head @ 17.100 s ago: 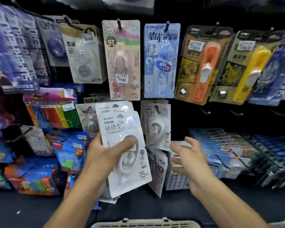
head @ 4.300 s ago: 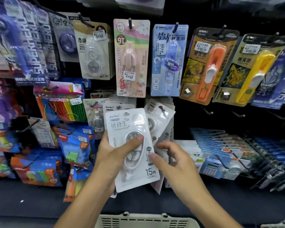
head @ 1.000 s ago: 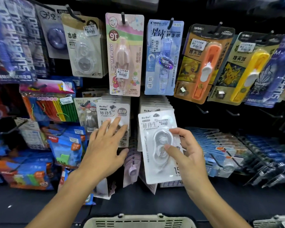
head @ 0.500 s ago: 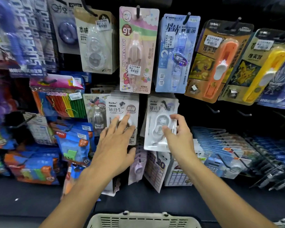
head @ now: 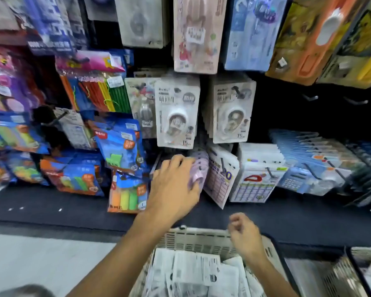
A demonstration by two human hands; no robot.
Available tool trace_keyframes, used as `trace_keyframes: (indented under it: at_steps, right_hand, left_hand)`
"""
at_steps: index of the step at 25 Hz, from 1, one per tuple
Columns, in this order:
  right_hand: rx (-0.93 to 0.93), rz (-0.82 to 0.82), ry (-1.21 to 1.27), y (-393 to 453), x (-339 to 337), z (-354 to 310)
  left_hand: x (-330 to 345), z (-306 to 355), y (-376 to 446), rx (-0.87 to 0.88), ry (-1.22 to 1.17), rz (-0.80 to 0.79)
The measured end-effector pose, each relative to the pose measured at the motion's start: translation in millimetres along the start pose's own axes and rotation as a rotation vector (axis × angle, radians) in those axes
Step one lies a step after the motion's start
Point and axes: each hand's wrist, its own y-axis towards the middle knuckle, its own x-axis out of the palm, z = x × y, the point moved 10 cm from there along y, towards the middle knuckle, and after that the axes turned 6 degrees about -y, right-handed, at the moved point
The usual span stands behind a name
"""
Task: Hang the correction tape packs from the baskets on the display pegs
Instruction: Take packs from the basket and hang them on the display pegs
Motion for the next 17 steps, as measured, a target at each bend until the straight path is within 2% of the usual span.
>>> trace_keyframes:
  at_steps: [2,4,5,6,7,9,10,11,14,17]
  right_hand:
    - [0.070,-0.325,-0.274,-44,63,67]
    - [0.075,-0.688,-0.471,-96,114,116]
    - [0.048,-0.834,-0.546,-117,132,131]
    - [0.018,-0.904,-0.596,-130,144,142]
    - [-0.006,-0.879,-0.607,-131,147,145]
    - [0.021,-0.648,-0.613,-112,131,151]
    - [0.056,-0.539,-0.646,-101,118,157]
    - [0.102,-0.506,-0.687,-93,110,165]
    - [0.199,-0.719,-0.764,-92,118,189]
    - [0.202,-0.930,-0.887,-99,139,188]
  left_hand:
    - [83,-18,-43,-0.032,0.035,-0.469]
    - [154,-52,-120,-0.116,0.069,-0.915]
    - [177,-74,-159,-0.199,0.076,-1.055]
    - [197,-97,-197,-0.289,0.077,-1.148]
    - [213,-116,-227,-0.353,0.090,-1.202]
    - [240,-139,-271,-0.406,0.130,-1.259]
    - [252,-144,-282,-0.415,0.125,-1.261]
    - [262,-145,-286,-0.426,0.104,-1.239]
    - [286,-134,-275,-0.394,0.018,-1.098]
    - [307,-113,-265,-0.281,-0.061,-1.037]
